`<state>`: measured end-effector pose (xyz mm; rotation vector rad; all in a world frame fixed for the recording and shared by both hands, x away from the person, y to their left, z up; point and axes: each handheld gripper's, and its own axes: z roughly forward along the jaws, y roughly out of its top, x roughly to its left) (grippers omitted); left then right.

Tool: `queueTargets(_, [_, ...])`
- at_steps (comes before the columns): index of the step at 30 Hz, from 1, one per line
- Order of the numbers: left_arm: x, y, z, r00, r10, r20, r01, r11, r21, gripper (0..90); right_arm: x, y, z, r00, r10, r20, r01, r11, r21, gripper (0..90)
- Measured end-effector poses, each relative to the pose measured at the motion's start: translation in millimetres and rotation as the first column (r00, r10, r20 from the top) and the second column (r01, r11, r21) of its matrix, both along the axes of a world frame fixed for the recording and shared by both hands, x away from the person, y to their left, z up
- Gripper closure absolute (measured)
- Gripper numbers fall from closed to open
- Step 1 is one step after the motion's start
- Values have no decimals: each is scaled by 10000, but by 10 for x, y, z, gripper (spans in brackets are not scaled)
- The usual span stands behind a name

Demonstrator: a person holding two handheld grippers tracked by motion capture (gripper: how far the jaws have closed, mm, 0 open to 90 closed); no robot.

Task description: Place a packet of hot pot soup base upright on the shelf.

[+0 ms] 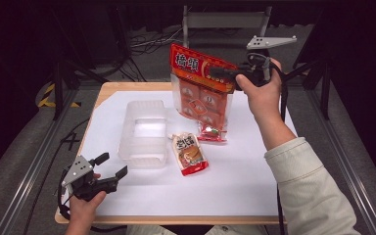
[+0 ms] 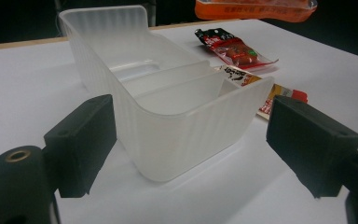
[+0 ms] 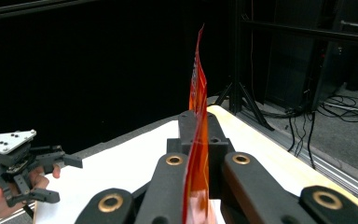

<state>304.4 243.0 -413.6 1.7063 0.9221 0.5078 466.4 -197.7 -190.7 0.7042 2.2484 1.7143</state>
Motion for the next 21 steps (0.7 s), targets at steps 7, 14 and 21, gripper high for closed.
queueTargets(7, [-17,7,2,10000,29,5,-29,10000,-21,167,95,169,-17,9999,138,-67,-137,9998,136,900])
queueTargets(14, [-26,27,-7,10000,52,-10,-52,10000,-23,168,216,359,-24,9995,260,-189,-253,9990,376,900])
queueTargets(21, [-56,58,-11,9999,107,-18,-107,9999,-75,167,308,524,-19,9992,316,-235,-307,9988,387,900])
